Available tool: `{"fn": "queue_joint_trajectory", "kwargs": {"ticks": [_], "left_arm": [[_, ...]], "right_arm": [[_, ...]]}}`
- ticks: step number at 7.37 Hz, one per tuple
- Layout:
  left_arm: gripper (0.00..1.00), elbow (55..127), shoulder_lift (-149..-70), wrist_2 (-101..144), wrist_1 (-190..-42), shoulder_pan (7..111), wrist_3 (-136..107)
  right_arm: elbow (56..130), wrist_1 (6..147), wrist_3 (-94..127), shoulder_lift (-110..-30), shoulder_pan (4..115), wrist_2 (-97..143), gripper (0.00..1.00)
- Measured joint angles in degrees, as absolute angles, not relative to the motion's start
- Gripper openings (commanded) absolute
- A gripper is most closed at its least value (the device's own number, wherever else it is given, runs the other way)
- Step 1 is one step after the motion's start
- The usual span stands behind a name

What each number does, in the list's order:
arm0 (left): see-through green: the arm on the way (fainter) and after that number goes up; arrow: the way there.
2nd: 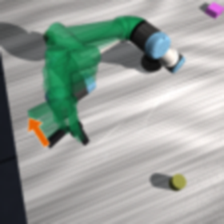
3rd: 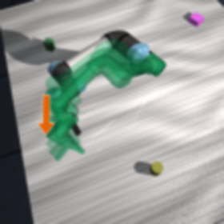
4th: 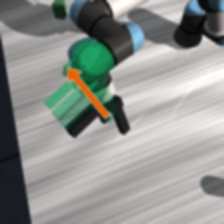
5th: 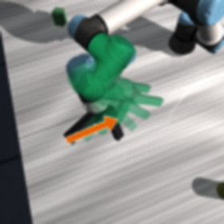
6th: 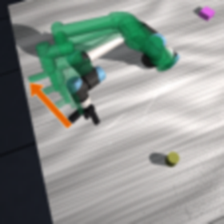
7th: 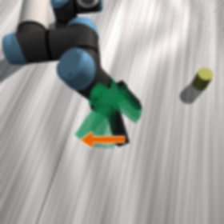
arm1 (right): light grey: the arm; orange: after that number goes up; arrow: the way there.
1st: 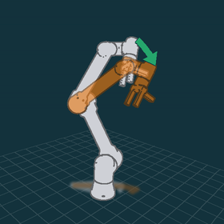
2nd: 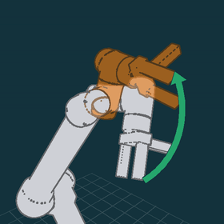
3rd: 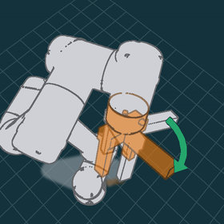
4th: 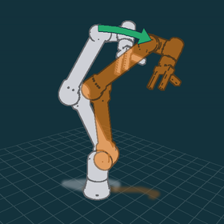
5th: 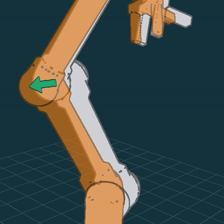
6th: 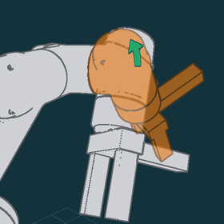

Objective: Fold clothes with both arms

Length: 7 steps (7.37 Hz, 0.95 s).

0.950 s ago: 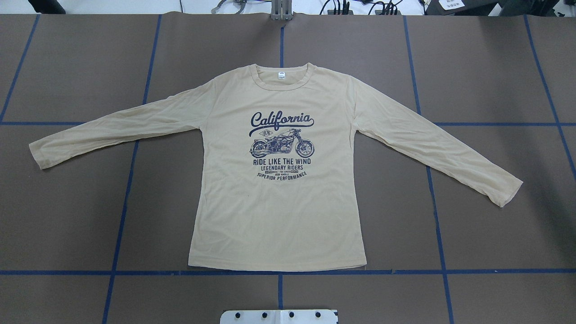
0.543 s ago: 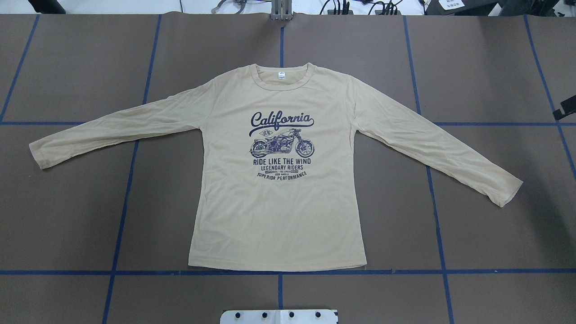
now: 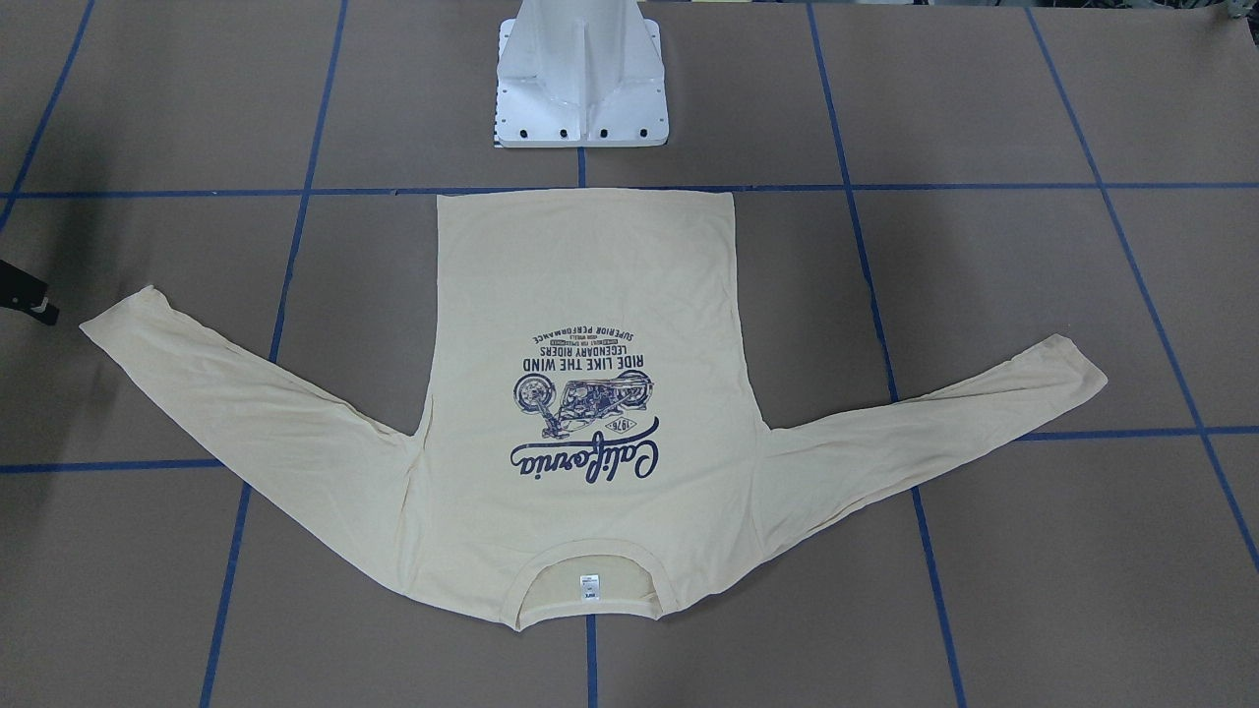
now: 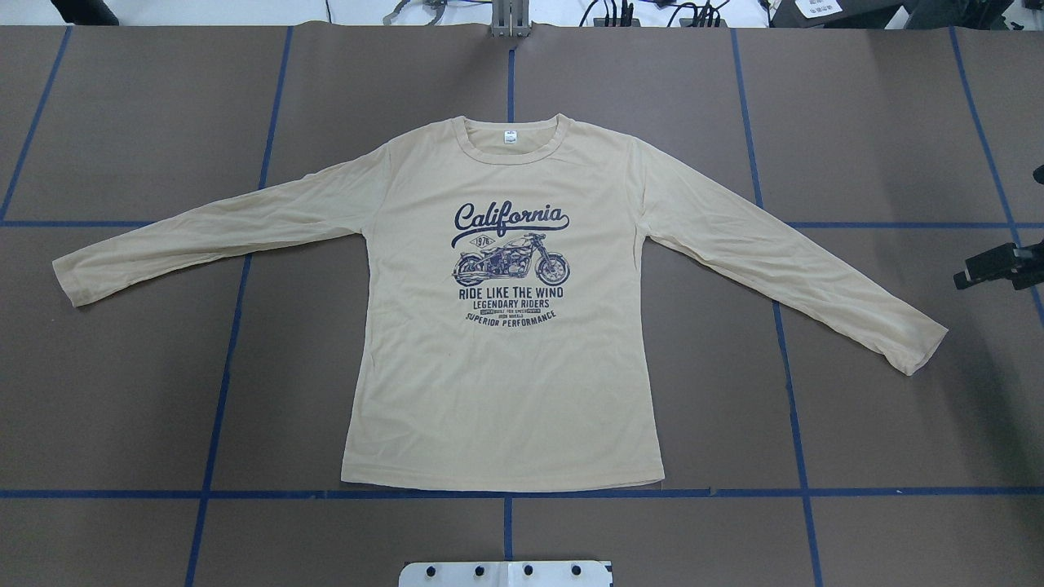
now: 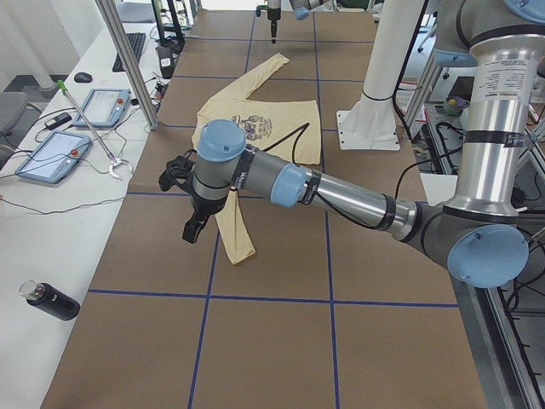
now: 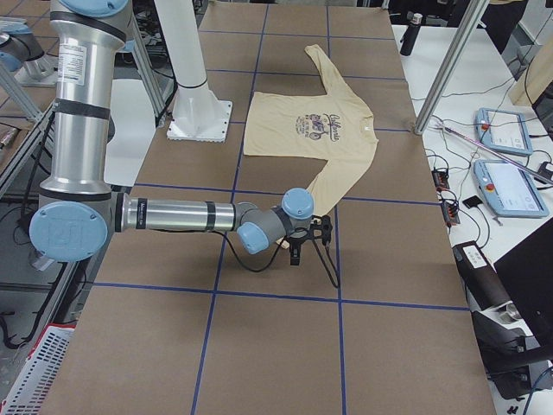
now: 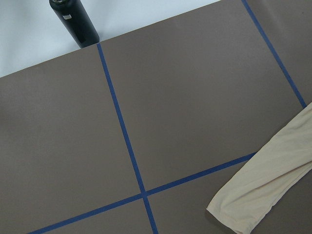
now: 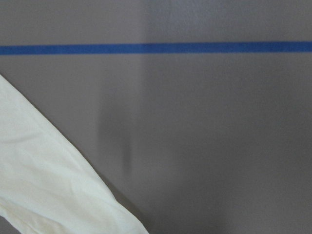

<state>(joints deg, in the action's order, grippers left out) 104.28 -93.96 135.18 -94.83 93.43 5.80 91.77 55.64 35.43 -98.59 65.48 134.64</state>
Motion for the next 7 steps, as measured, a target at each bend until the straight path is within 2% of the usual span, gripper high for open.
{"fn": "queue_joint_trajectory", "kwargs": {"ticks": [3, 5, 7], "left_arm": [[1.0, 104.26, -93.89, 135.12, -94.83, 93.43, 5.73], [1.0, 104.24, -93.87, 135.09, -94.83, 93.43, 5.72], [1.0, 104.25, -93.87, 135.09, -94.83, 93.43, 5.69]], "right_arm": [[90.81, 54.86, 37.88, -98.23, 60.82, 132.57, 0.95], [88.79, 54.52, 38.43, -96.98, 59.87, 132.4, 0.62], [88.51, 54.4, 39.62, -96.81, 59.65, 132.69, 0.57]]}}
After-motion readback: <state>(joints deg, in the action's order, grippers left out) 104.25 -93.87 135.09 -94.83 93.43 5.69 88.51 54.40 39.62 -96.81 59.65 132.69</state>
